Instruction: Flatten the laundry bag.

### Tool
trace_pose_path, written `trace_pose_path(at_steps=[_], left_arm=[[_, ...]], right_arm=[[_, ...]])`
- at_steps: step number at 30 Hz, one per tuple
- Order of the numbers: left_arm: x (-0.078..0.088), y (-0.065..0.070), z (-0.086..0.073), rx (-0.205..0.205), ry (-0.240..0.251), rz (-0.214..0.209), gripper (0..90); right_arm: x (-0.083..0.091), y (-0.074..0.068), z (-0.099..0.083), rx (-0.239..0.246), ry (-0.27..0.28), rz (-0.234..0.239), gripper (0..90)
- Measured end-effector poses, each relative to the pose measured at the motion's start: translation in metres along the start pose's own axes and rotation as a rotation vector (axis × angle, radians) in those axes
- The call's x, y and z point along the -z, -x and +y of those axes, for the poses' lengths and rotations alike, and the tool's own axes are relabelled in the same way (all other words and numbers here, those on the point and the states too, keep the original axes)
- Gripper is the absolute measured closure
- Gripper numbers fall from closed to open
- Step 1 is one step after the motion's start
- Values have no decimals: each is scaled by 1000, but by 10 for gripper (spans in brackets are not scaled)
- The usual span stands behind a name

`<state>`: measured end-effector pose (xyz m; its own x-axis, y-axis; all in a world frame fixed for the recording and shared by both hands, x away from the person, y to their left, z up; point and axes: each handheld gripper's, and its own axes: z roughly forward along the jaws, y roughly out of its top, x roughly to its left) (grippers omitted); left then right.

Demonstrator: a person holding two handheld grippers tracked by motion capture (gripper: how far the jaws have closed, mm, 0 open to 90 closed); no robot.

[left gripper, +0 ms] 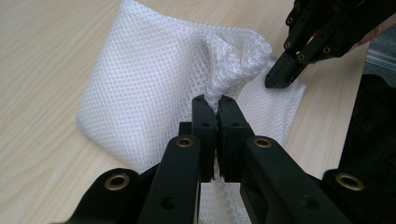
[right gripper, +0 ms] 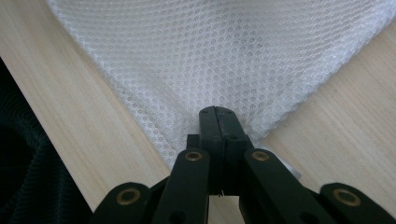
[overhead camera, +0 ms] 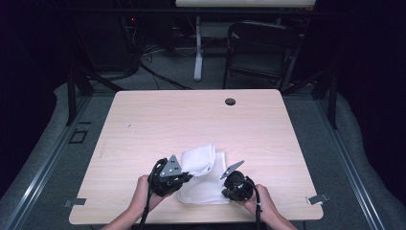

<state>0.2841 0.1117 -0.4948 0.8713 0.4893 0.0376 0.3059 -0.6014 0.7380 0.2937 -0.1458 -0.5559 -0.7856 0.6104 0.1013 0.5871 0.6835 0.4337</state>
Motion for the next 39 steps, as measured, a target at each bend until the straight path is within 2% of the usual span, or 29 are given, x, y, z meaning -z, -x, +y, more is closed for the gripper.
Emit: trace_pose_path(at_steps=[8,12,16,17,18,22,23,27,28,30,33,36,39], left_arm=[[3,-1,0,-6,21,12,875],[5,-1,-2,4,28,21,875],[6,-1,-5,18,24,7,875],[5,0,-5,16,29,11,875],[4,0,-4,11,27,6,875],[2,2,-4,2,22,8,875],[1,2,-4,2,25,8,875],[2,2,-4,5,26,8,875],[3,2,-4,-4,28,18,875],[5,1,-5,11,34,18,875],[8,-1,-7,16,44,29,876],[10,-5,-9,30,51,33,876],[12,-7,-11,33,55,35,876]], right_arm=[[3,1,-3,-17,-17,-23,900],[4,0,-5,-16,-24,-30,900],[4,3,-4,-25,-26,-19,900],[4,4,-4,-38,-21,-1,900],[6,6,-2,-23,-17,1,900],[9,5,4,5,67,-19,900],[7,4,6,17,79,-11,900],[-3,3,7,48,49,-17,900],[-6,4,7,35,55,-12,900],[-6,6,8,32,42,-4,900],[-6,6,7,-6,46,-5,900],[-4,5,8,4,12,-28,900],[-3,4,7,2,4,-36,900]])
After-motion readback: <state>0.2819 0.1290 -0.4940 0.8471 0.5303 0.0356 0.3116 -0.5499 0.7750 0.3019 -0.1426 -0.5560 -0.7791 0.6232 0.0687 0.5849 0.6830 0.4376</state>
